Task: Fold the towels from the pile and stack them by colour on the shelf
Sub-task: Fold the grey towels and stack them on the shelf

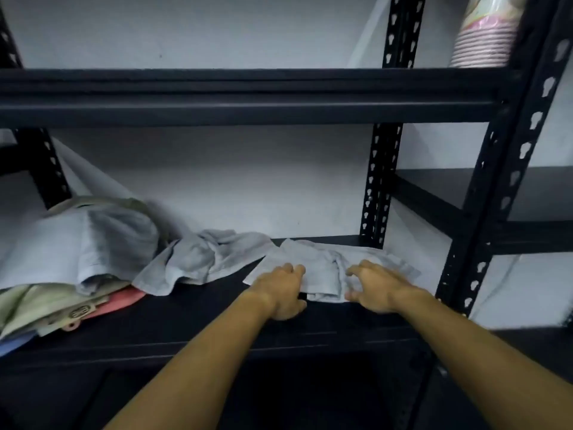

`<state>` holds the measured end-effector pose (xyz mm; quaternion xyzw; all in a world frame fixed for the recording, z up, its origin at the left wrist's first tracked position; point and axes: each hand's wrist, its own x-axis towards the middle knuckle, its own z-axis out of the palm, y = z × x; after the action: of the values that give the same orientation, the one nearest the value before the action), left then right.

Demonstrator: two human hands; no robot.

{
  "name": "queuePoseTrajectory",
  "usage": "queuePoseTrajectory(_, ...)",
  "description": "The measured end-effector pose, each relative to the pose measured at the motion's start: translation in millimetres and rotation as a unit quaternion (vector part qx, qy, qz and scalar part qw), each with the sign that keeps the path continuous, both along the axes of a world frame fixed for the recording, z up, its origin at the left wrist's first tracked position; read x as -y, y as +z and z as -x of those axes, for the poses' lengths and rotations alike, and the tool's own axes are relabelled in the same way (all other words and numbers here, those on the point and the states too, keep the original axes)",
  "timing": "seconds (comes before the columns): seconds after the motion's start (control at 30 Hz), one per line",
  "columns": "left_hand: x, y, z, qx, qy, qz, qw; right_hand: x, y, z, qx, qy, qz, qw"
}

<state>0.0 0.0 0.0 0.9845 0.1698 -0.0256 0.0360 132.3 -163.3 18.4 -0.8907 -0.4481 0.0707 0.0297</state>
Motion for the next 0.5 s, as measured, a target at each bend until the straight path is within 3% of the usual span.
queuePoseTrajectory(0.17, -18.5, -18.4, -26.9, -0.019, 0.017, -0.003, 1.0, -24.3, -26.0, -33.5, -0.024, 0.04, -0.016, 0.999)
queuePoseTrajectory(0.37, -58.0, -34.7, -34.2, 0.008, -0.036, -0.007, 0.999, -56.3, -52.5, -44.1, -0.059, 0.058, -0.019, 0.996)
queuePoseTrajectory(0.5, -81.7, -33.1, -39.9, 0.072, -0.068, 0.015, 0.995, -65.4, -54.7, -42.7, -0.091, 0.022, -0.129, 0.987)
